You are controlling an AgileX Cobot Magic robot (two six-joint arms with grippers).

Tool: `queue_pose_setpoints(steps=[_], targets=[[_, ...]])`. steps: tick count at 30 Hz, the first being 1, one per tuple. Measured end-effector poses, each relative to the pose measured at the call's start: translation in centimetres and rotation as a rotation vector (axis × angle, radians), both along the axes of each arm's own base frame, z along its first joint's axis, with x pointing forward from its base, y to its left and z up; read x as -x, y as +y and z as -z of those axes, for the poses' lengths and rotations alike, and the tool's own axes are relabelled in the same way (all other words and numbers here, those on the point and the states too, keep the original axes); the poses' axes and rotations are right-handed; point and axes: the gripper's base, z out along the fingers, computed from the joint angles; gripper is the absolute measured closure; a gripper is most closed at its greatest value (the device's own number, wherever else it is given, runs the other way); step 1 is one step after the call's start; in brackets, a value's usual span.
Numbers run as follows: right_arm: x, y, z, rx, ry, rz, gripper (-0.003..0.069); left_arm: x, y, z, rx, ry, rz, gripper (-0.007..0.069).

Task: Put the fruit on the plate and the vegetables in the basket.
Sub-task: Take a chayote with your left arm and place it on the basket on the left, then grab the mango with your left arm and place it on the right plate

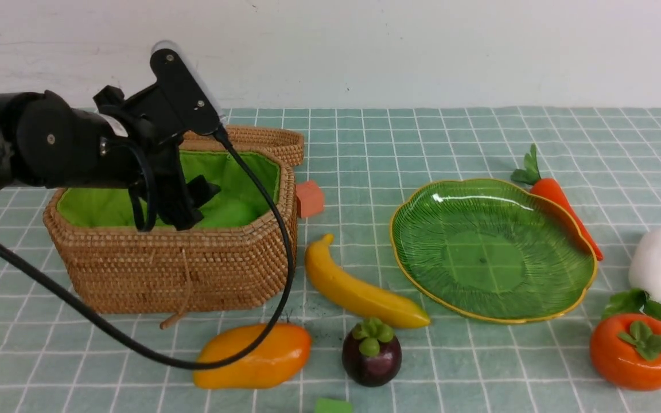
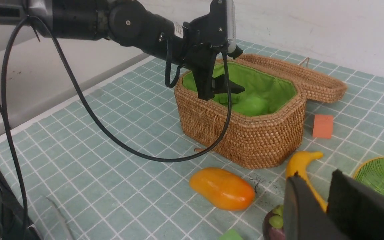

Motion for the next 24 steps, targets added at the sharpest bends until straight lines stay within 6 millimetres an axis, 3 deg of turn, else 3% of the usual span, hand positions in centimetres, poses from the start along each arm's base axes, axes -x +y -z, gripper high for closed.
queue_pose_setpoints(steps=[4,7,9,10,11,12,13,14,16,20,23,24], targets=[[0.8,-0.3,-0.2,0.047,0.08,-0.025,0.051,2.7,-1.1,-1.7,0.139,0.132,-0.005,0.0022],[1.6,-0.7,-0.7,0.099,0.125,-0.055,0.051,4.9,-2.3,-3.0,0.326,0.247,-0.048,0.0137],[2.0,-0.9,-0.8,0.122,0.142,-0.066,0.0509,5.6,-2.8,-3.1,0.357,0.304,-0.053,0.0183],[2.4,-1.1,-0.8,0.154,0.168,-0.081,0.0509,6.8,-3.5,-3.3,0.383,0.37,-0.047,0.0281],[2.8,-1.4,-0.8,0.175,0.184,-0.091,0.0509,8.0,-4.4,-3.0,0.34,0.447,-0.006,0.0387],[3.1,-1.5,-0.7,0.192,0.198,-0.098,0.0509,8.9,-5.0,-2.5,0.284,0.503,0.027,0.0445],[3.1,-1.6,-0.7,0.191,0.197,-0.098,0.0509,9.0,-5.1,-2.4,0.274,0.503,0.035,0.0459],[3.5,-1.9,-0.4,0.218,0.215,-0.105,0.0509,10.8,-6.1,-0.8,0.119,0.609,0.11,0.0554],[3.8,-2.2,-0.3,0.235,0.217,-0.104,0.0509,12.1,-6.7,0.9,-0.011,0.683,0.156,0.0614],[4.0,-2.4,-0.2,0.239,0.214,-0.102,0.0509,12.6,-7.8,3.1,-0.159,0.676,0.164,0.0594],[3.9,-2.4,-0.3,0.234,0.205,-0.097,0.0509,11.6,-8.3,3.9,-0.145,0.618,0.116,0.0461],[3.9,-2.4,-0.3,0.233,0.204,-0.097,0.0509,10.9,-8.6,4.3,-0.129,0.59,0.093,0.0372]])
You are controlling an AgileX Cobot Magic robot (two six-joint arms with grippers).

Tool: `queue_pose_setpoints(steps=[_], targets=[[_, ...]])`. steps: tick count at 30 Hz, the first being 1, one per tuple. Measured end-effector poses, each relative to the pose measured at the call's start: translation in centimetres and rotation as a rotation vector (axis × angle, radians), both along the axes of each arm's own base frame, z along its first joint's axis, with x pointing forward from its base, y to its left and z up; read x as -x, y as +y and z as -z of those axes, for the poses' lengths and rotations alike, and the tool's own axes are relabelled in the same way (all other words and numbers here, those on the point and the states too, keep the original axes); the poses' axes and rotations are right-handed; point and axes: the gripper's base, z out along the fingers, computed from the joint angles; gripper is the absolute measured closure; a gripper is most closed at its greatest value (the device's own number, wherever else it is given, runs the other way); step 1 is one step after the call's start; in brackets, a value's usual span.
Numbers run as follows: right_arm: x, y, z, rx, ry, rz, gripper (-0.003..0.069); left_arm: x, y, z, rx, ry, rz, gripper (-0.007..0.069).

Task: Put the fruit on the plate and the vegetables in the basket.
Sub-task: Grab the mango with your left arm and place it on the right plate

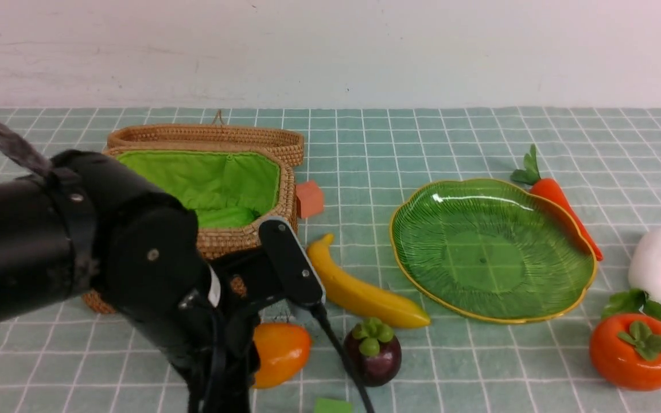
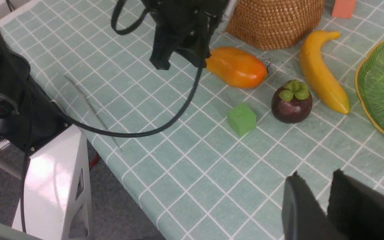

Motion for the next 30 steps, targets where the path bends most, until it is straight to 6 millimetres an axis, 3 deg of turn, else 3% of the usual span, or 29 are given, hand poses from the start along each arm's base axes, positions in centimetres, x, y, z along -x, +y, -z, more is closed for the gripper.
queue_pose_setpoints(steps=[1,2,5,9,12,16,19,26,30], targets=[[0.0,0.0,0.0,0.0,0.0,0.0,0.0509,-0.1,0.0,0.1,-0.004,0.001,-0.003,0.0358],[0.0,0.0,0.0,-0.001,-0.001,0.0,0.0509,-0.7,-0.3,0.8,-0.009,-0.019,-0.013,0.0265],[0.0,0.0,0.0,-0.002,-0.002,0.001,0.0509,-1.8,-0.7,2.2,-0.035,-0.058,-0.002,0.0093],[0.0,0.0,0.0,0.001,0.002,0.0,0.0509,-2.8,-1.2,4.2,-0.076,-0.062,0.024,-0.0027],[0.0,0.0,0.0,0.002,0.004,0.0,0.0509,-3.3,-1.6,5.8,-0.095,-0.047,0.035,-0.0027],[0.0,0.0,0.0,-0.001,0.007,0.0,0.051,-3.8,-1.9,8.1,-0.128,-0.015,0.049,0.0054],[0.1,0.0,0.0,-0.006,0.012,-0.001,0.051,-3.9,-2.1,8.3,-0.13,-0.009,0.044,0.0124],[0.1,0.0,0.0,-0.005,0.012,-0.001,0.051,-3.6,-2.0,7.7,-0.093,0.01,-0.061,0.0124],[-0.4,-0.3,0.0,0.009,-0.003,0.054,0.0509,-2.7,-2.6,4.3,-0.024,-0.014,-0.107,0.0124]])
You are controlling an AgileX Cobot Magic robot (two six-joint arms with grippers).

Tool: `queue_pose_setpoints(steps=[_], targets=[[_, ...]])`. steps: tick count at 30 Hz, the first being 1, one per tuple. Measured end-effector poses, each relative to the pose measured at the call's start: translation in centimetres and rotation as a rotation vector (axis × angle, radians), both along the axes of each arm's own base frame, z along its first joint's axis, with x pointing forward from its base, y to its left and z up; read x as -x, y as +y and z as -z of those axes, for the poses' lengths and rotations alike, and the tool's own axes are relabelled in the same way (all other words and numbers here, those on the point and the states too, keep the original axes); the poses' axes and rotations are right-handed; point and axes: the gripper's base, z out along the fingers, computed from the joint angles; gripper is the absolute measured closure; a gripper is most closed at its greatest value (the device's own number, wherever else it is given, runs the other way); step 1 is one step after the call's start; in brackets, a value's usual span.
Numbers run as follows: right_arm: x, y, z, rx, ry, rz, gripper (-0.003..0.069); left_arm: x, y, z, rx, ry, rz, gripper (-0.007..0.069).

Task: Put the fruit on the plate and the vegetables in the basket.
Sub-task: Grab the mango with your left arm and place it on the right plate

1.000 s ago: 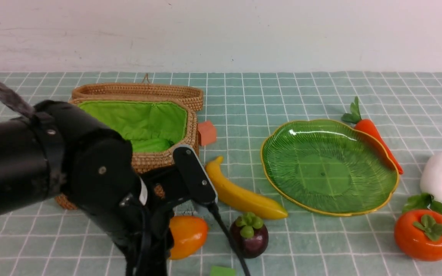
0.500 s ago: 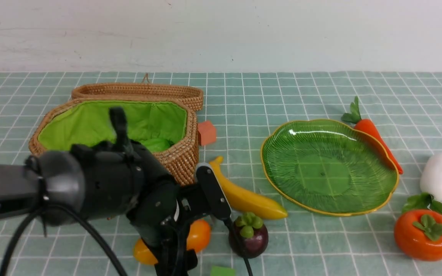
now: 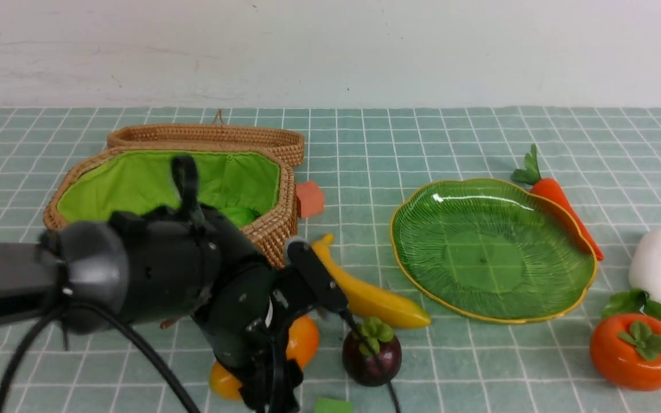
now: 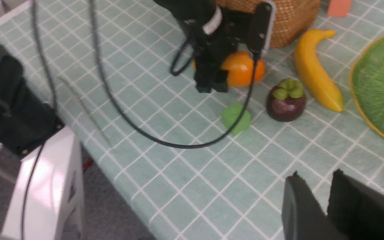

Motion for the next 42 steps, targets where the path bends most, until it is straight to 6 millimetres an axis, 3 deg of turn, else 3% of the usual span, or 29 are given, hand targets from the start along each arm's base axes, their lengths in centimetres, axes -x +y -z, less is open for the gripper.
queue_pose_setpoints(steps=[3,4,6,10,14,15,16,21,26,28,31,33,40,42], targets=[[-0.8,-0.6,-0.1,0.006,-0.026,0.117,0.0509,0.8,-2.2,-4.9,0.142,-0.105,0.031,0.0124],[-0.9,-0.7,-0.1,0.007,-0.029,0.136,0.0509,0.8,-2.6,-5.5,0.166,-0.122,0.037,0.0124],[-1.6,-1.5,-0.2,0.003,-0.039,0.257,0.0509,0.5,-5.0,-8.6,0.293,-0.189,0.06,0.0124],[-2.3,-2.5,-0.4,-0.013,-0.052,0.421,0.0509,-2.3,-8.9,-10.3,0.435,-0.233,0.047,0.0124],[-2.7,-3.1,-0.5,-0.025,-0.066,0.517,0.0509,-6.2,-13.0,-8.7,0.487,-0.243,0.036,0.0124],[-2.7,-3.2,-0.6,-0.03,-0.065,0.531,0.0509,-7.4,-14.3,-7.0,0.478,-0.23,0.033,0.0124],[-2.7,-3.2,-0.6,-0.033,-0.063,0.532,0.0509,-7.5,-14.4,-6.8,0.478,-0.23,0.033,0.0124],[-2.7,-3.3,-0.3,-0.021,-0.036,0.546,0.0503,-10.9,-17.9,-2.1,0.461,-0.231,0.051,0.0124],[-2.6,-3.4,-0.2,-0.007,-0.024,0.55,0.0501,-11.7,-18.7,0.4,0.438,-0.223,0.066,0.0105],[-2.6,-3.4,-0.2,-0.003,-0.027,0.547,0.0499,-11.7,-18.7,0.4,0.437,-0.224,0.068,0.0085],[-2.6,-3.4,-0.2,0.001,-0.029,0.545,0.0499,-11.7,-18.7,-0.3,0.447,-0.235,0.069,-0.002],[-2.6,-3.4,-0.2,0.002,-0.029,0.545,0.0498,-11.6,-18.6,-0.7,0.445,-0.232,0.068,-0.0036],[-2.6,-3.4,-0.2,0.004,-0.028,0.543,0.0498,-9.6,-16.6,-6.0,0.396,-0.16,0.041,0.0002],[-2.5,-3.2,-0.1,0.007,-0.021,0.517,0.0498,-7.7,-14.5,-9.3,0.349,-0.045,-0.067,0.0139]])
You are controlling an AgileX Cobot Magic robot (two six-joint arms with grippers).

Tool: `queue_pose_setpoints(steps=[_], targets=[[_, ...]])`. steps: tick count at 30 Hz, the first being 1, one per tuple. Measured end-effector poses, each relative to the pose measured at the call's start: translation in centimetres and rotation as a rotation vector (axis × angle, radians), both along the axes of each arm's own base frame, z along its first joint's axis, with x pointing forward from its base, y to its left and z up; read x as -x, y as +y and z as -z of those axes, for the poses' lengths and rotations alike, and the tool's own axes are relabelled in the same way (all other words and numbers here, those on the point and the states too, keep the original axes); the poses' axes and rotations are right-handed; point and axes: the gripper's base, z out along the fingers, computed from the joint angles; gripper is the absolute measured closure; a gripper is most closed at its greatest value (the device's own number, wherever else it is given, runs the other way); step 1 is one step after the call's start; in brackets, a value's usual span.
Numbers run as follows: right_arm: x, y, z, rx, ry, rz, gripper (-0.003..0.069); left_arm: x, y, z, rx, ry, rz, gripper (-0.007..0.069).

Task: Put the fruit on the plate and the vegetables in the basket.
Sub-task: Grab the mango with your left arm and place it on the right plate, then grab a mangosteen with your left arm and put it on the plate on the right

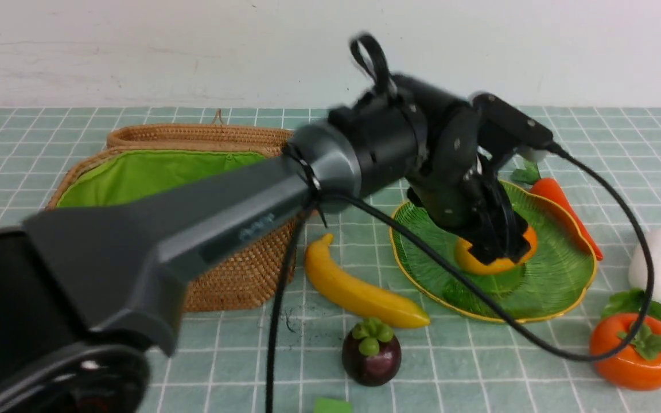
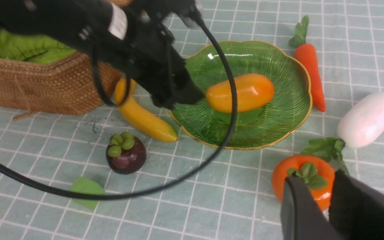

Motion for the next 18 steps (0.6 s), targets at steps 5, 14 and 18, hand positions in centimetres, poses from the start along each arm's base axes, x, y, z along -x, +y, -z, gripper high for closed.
queue_pose_setpoints(steps=[5,14,18], targets=[[0.4,0.5,0.2,0.007,0.032,-0.069,0.0498,2.7,3.1,-4.6,-0.041,0.043,-0.056,0.0451],[0.9,1.1,0.5,0.008,0.066,-0.17,0.0496,5.5,5.7,-1.6,-0.208,0.222,-0.047,0.0606],[1.0,1.3,0.5,0.003,0.072,-0.189,0.0497,4.8,5.5,1.6,-0.257,0.222,-0.048,0.0387]])
